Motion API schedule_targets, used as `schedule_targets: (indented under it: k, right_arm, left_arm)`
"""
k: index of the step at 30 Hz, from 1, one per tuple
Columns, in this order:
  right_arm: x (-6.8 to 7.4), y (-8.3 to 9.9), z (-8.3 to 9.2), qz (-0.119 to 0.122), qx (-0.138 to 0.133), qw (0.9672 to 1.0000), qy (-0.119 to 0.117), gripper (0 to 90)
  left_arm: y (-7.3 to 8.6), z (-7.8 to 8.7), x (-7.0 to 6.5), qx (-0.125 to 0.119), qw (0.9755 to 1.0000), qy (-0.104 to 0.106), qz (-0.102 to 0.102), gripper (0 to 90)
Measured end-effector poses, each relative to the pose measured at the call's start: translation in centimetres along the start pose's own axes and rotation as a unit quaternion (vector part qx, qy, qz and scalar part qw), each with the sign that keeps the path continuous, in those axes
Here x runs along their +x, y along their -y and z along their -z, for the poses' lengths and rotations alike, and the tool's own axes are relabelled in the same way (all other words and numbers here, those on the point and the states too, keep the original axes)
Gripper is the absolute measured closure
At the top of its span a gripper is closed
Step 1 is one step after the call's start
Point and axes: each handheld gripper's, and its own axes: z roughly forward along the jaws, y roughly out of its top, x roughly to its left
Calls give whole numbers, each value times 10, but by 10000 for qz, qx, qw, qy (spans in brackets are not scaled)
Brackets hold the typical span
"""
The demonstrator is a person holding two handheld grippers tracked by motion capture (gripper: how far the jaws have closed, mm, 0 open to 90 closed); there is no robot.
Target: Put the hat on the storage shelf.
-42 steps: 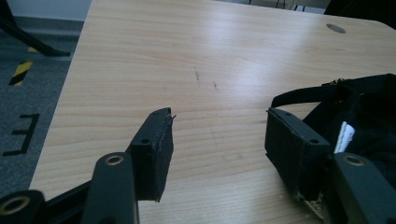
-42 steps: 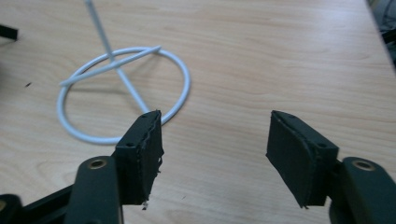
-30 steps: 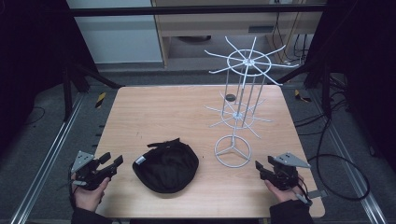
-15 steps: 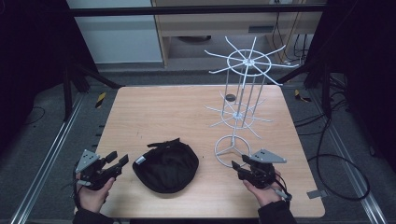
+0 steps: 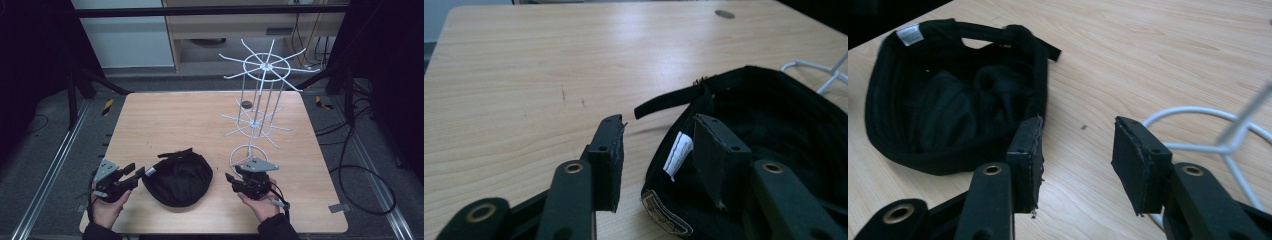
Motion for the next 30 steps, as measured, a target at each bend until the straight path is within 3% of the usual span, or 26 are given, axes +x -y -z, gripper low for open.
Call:
schedule_targets:
  k: [10,17,26,30]
  right_arm:
    - [15,-11,-19,65,56,9998,-170,553]
    - [25,-17,-43,84,197,9994,-259,530]
    - [30,-10,-70,47,607,9979,-215,514]
    - [29,-5,-76,-17,652,9976,-235,516]
  left_arm:
    - [6,-16,0,485,9988,10,-106,603]
    - [10,-23,2,747,9971,120,-6,692]
    - [16,-28,4,1052,9944,76,-5,757]
    - [18,-30,4,1203,9927,48,-19,767]
